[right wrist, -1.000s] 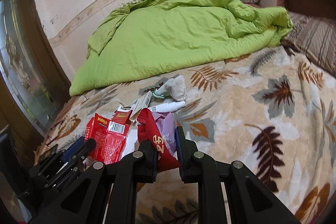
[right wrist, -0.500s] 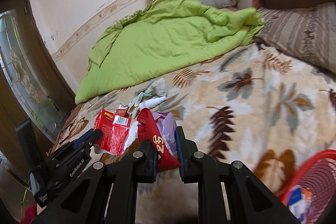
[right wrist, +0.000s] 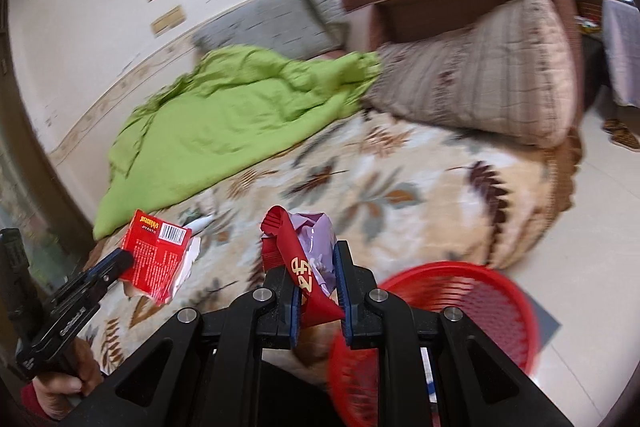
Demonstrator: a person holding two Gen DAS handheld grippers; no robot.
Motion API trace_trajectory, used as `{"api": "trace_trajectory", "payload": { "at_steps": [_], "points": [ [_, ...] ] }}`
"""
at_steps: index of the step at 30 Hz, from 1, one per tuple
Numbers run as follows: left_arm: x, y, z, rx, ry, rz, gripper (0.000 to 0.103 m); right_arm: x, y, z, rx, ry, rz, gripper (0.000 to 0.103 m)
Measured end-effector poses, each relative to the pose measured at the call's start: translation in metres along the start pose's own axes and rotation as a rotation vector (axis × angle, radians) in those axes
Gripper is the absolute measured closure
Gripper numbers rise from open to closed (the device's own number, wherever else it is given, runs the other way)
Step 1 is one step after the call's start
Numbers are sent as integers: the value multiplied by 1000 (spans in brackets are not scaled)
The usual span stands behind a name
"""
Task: Collect trash
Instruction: 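Carry the snack bag and carton over the red basket and open both tools, then move both tools back over the remaining trash on the bed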
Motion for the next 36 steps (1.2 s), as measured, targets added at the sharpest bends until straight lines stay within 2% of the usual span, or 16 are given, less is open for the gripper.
{"api": "trace_trajectory", "payload": {
  "at_steps": [7, 11, 18, 19, 20, 22, 24, 26, 33, 36],
  "points": [
    [5, -65, -24, -135, 52, -71, 87, 4, -43, 34, -106, -48, -15, 87],
    [4, -88, -38, -171, 84, -88, 87, -1, -64, 36, -137, -35, -52, 87],
    [-7, -119, -76, -269, 214, -82, 85, -10, -89, 24, -149, 14, -103, 84],
    [-9, -122, -81, -280, 238, -83, 79, -12, -91, 21, -151, 24, -109, 83],
    [-11, -122, -83, -279, 251, -79, 65, -13, -95, 17, -157, 42, -118, 78],
    [-12, -117, -82, -277, 236, -58, 50, -14, -99, 15, -170, 50, -131, 67],
    [-10, -112, -78, -267, 220, -51, 50, -14, -102, 16, -174, 41, -133, 58],
    [-8, -105, -74, -249, 208, -48, 50, -12, -102, 17, -176, 32, -129, 58],
    [-4, -61, -61, -160, 186, -2, 49, -3, -79, 3, -86, 41, -127, 57],
    [-4, -36, -56, -118, 186, 34, 46, 0, -58, -8, -38, 48, -106, 49]
  ]
}}
Point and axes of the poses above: each gripper's, at about its wrist camera, not at the fingertips, and z roughly against the way its jaws point, y to its left, x to its top, the point moved 1 cm from there along -z, roughly the way its jaws point, and after that the axes turned 1 degree about z, right-handed, at the moved point
